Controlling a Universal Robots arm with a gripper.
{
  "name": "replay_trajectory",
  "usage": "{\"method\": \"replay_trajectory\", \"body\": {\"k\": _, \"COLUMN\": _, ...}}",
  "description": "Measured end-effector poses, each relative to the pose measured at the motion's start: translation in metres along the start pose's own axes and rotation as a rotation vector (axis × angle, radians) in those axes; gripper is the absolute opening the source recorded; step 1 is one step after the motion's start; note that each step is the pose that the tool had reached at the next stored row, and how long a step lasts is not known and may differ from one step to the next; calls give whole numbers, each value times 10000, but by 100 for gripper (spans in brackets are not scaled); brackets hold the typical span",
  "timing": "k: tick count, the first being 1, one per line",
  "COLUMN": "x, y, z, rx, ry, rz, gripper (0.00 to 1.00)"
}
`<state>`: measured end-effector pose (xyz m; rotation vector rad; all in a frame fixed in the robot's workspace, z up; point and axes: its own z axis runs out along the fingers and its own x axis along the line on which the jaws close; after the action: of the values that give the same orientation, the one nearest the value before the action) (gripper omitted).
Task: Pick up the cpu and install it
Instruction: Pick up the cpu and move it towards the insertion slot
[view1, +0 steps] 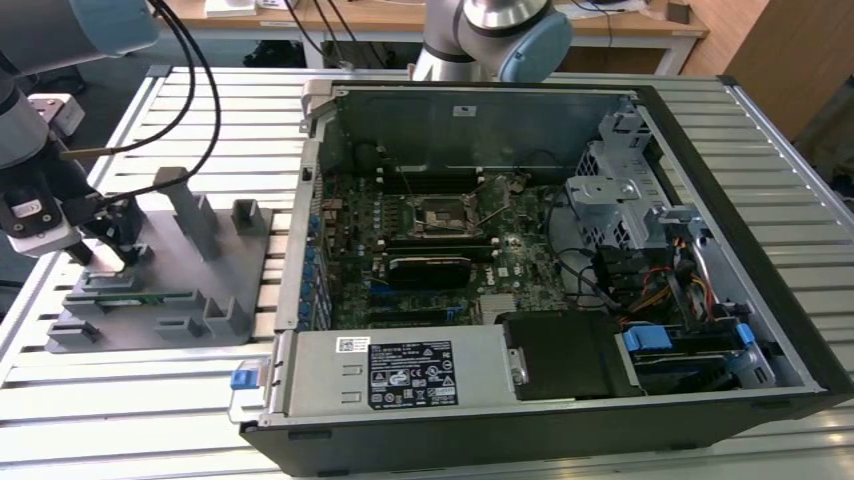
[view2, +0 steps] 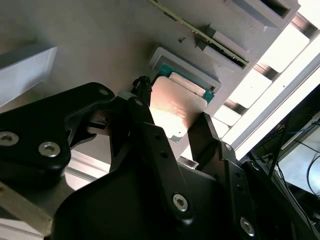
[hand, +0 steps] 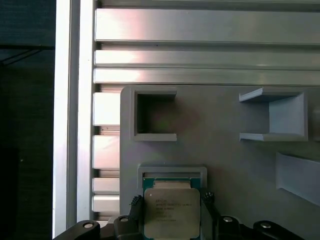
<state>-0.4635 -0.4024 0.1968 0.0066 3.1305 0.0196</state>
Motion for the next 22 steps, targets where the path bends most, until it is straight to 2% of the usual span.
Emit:
{"method": "replay_trajectory", "body": {"k": 11, "x": -1, "y": 1, "z": -23, "rx": -15, "ry": -2, "rz": -1, "gripper": 54}}
{"method": "replay_trajectory", "body": {"k": 22, "x": -1, "y": 2, "z": -81, "rx": -27, "ry": -5, "rz": 0, "gripper": 54}}
